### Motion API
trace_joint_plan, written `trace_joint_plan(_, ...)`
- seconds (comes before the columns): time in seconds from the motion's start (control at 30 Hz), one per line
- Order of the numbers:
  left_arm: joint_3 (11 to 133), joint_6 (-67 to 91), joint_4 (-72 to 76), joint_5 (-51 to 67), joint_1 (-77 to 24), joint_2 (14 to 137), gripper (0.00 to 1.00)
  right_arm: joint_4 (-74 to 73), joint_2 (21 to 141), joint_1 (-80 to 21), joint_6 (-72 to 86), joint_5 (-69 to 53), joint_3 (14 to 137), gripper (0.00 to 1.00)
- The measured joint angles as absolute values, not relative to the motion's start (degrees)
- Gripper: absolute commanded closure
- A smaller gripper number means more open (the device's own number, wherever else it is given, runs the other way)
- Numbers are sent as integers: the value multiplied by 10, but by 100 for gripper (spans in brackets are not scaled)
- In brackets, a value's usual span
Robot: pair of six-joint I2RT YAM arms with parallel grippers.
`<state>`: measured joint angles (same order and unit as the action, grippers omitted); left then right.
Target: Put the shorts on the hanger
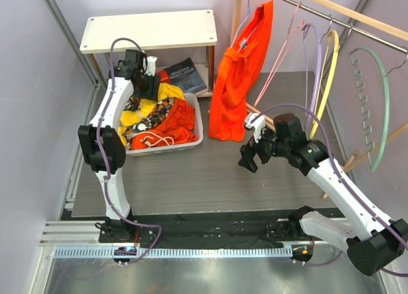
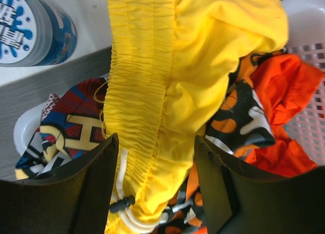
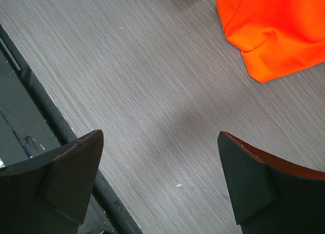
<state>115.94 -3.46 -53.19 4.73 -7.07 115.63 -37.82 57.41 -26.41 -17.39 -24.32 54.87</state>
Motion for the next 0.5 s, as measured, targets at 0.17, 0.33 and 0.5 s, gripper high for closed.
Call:
trace_joint_plan(0.17,1159,-38,-533,38,-71,1187,26,-378,574,-264,-174,-243,549,0)
trace_joint_plan(0.33,1145,-41,-535,37,-71,1193,74,-378,574,-264,-174,-243,549,0)
trace_joint_plan(0.5,1145,-40,-535,46,-72,1188,100,-378,574,-264,-174,-243,549,0)
